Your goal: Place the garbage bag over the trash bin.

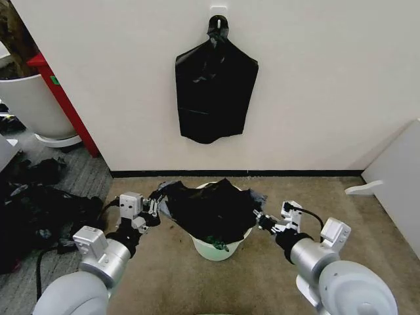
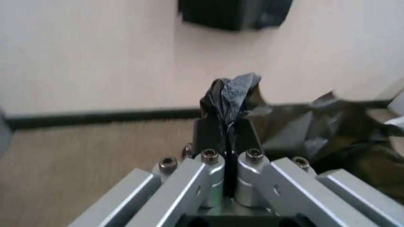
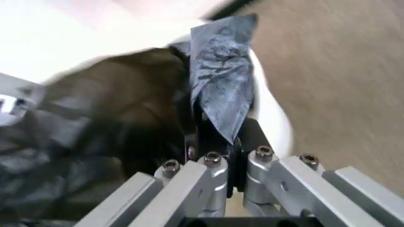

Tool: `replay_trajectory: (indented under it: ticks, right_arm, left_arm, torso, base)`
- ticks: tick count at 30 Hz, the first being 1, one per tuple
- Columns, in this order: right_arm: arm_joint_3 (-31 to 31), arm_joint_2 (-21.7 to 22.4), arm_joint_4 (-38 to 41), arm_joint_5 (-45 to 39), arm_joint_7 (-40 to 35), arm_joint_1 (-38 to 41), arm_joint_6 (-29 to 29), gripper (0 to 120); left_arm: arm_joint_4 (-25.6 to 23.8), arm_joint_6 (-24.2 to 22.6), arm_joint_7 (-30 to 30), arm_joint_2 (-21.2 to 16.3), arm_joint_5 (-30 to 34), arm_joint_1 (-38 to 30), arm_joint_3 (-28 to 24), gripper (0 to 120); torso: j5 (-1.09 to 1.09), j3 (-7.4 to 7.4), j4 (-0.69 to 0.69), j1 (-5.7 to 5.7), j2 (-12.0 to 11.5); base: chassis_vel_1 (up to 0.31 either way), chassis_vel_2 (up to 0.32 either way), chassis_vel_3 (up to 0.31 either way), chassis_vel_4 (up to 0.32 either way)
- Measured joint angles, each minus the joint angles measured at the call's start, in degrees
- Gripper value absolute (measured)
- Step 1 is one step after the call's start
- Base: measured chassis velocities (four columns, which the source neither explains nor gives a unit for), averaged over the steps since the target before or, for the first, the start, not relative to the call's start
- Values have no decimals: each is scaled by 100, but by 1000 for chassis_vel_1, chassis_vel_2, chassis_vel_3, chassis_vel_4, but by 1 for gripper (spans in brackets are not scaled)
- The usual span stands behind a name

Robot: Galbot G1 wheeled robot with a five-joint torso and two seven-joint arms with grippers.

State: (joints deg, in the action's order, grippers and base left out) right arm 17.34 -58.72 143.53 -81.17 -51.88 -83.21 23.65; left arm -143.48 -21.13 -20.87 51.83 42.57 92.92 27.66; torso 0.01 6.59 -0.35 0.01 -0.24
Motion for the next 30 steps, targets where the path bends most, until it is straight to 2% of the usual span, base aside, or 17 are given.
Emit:
replay_trajectory:
  ticks: [4, 8, 12, 18, 24, 30]
  right_arm:
    - [-105, -269, 0, -9, -549, -126, 44, 0]
    - [-149, -335, -3, -50, -805, -153, 50, 0]
    - [-190, -401, -11, -353, -1375, -195, 73, 0]
    - [-136, -453, -16, -660, -1685, -268, 71, 0]
    - [-29, -419, -20, -543, -1279, -127, 56, 0]
    - [107, -265, -23, -132, -382, 75, 7, 0]
  left_arm:
    - [0, -420, -249, 123, 166, 105, -47, 0]
    - [0, -679, -447, 179, 364, 160, -56, 0]
    - [3, -986, -844, 259, 620, 305, -73, 0]
    - [10, -999, -953, 291, 694, 549, 41, 0]
    - [14, -827, -916, 58, 928, 357, 89, 0]
    - [17, -406, -554, -137, 1001, 291, 212, 0]
  torso:
    - [0, 0, 0, 0, 0]
    - [0, 0, 1, 0, 0]
    - [0, 0, 0, 0, 0]
    - [-1, 0, 1, 0, 0]
    - [-1, 1, 0, 0, 0]
    - [0, 1, 1, 0, 0]
  base:
    - [0, 0, 0, 0]
    - [0, 0, 0, 0]
    - [0, 0, 0, 0]
    - [0, 0, 0, 0]
    - [0, 0, 0, 0]
    - [0, 0, 0, 0]
